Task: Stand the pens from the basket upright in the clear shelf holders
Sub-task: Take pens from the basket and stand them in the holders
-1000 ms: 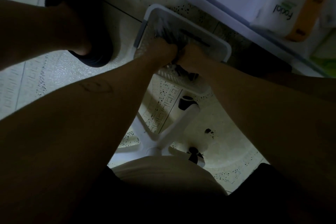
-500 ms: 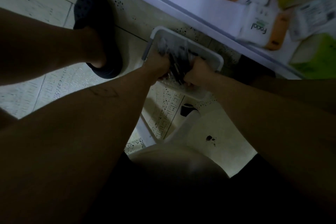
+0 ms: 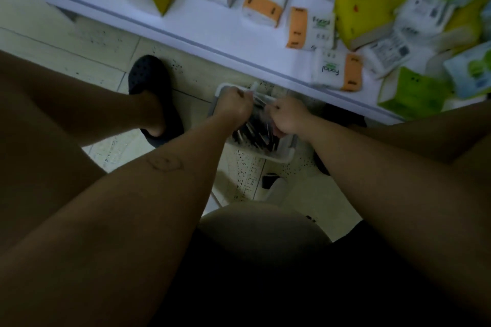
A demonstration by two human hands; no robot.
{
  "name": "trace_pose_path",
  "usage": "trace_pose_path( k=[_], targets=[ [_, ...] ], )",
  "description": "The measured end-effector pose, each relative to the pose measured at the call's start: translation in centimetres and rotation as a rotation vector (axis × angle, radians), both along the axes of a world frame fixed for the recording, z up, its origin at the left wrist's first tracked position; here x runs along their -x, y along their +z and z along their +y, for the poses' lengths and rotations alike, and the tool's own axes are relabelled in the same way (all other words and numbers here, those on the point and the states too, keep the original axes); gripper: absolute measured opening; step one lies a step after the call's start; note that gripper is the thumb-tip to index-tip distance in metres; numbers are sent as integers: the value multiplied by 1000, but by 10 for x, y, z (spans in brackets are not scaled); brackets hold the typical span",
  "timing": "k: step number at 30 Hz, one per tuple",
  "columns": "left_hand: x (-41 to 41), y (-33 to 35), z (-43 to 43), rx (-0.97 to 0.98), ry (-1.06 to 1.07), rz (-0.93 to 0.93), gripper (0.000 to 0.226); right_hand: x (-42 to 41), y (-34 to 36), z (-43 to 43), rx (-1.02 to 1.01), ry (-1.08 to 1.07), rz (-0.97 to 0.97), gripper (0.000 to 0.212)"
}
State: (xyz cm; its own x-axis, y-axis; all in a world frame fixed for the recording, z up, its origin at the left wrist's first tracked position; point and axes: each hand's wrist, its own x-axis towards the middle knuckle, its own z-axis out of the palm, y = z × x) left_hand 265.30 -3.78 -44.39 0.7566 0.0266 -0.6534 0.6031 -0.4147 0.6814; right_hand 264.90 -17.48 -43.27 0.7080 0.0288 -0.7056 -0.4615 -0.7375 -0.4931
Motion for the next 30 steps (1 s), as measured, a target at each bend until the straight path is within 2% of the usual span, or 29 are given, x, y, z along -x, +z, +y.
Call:
trace_pose_path(
  k=[2,6,9,12,15,17,23,27,30],
  targets=[
    [0,11,-2,-30,-33,-65,34,2,11,-3,-23,-19,-27,26],
    [0,36,-4,-8,-80,-82,27,11,31,-2,-48,-49,-21,19],
    [-1,59,-5,35,2,-103,6,13,46,-2,15,-17,-54,17],
    [-4,76,1,75,31,-122,12,15,63,2,27,-26,-155,23],
    [-8,103,10,43,24,-262,16,10,79,10,-52,-112,-300,31],
    [-12,123,14,68,11,-366,28,3,93,13,-148,-207,-376,35],
    [-29,191,8,224,16,-483,26,-13,156,4,-423,-362,-494,19],
    [-31,240,-9,331,23,-603,27,-20,202,-4,-467,-352,-647,8],
    [-31,271,-16,360,-6,-706,34,-20,237,-11,-465,-367,-787,22]
  ],
)
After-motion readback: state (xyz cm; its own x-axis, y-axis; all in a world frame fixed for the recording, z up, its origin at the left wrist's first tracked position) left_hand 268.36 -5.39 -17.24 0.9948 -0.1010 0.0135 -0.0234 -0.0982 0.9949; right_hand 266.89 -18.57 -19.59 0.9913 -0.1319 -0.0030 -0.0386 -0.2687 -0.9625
